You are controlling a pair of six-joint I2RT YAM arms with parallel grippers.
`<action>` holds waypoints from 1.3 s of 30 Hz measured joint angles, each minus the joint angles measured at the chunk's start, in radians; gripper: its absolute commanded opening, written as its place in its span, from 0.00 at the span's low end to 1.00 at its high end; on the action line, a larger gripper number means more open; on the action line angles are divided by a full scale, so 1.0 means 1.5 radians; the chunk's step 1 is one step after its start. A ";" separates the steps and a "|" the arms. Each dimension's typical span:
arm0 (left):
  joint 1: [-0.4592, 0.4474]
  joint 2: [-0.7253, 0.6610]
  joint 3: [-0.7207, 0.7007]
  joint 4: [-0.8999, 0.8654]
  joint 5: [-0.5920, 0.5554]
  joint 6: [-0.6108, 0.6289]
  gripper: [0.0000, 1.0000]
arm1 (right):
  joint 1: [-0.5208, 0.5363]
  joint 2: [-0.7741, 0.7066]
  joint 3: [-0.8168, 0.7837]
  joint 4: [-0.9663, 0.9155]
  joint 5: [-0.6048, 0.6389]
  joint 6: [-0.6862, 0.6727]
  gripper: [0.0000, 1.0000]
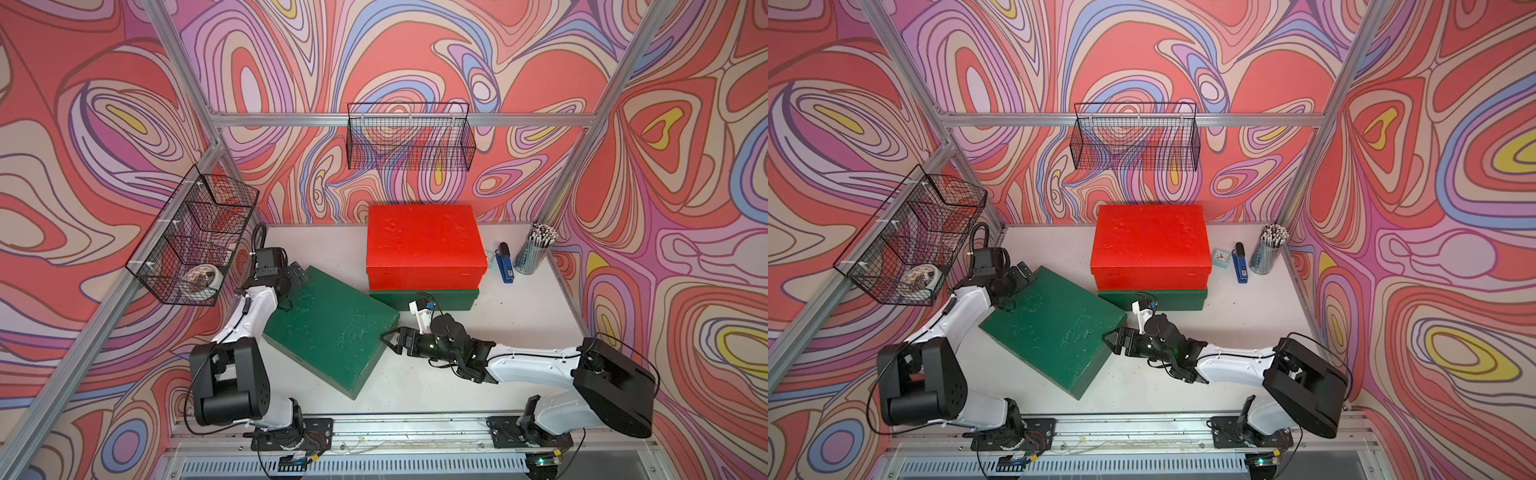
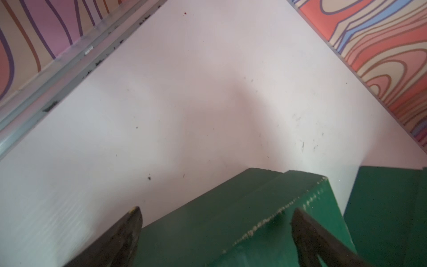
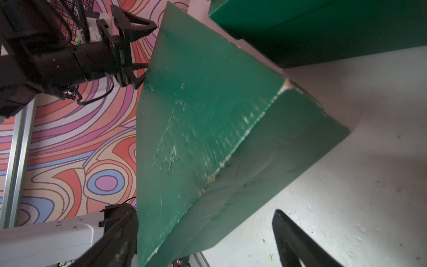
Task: Stack the shoeboxes
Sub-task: Move the shoebox to the center of the board.
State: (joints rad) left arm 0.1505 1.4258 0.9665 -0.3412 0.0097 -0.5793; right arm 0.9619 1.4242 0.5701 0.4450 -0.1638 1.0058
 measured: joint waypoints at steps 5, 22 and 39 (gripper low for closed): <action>0.000 -0.113 -0.098 -0.008 0.039 -0.005 1.00 | 0.000 -0.002 -0.002 -0.011 0.021 0.002 0.89; -0.095 -0.314 -0.269 -0.006 0.176 -0.052 0.98 | -0.074 -0.114 -0.066 -0.105 0.076 0.008 0.82; -0.446 -0.318 -0.326 0.089 0.087 -0.164 1.00 | -0.238 -0.317 -0.143 -0.253 0.057 -0.014 0.82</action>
State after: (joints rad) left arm -0.5190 0.9493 0.4778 -0.2085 0.1410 -0.8246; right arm 0.6044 0.9485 0.3550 0.0658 -0.0776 0.9852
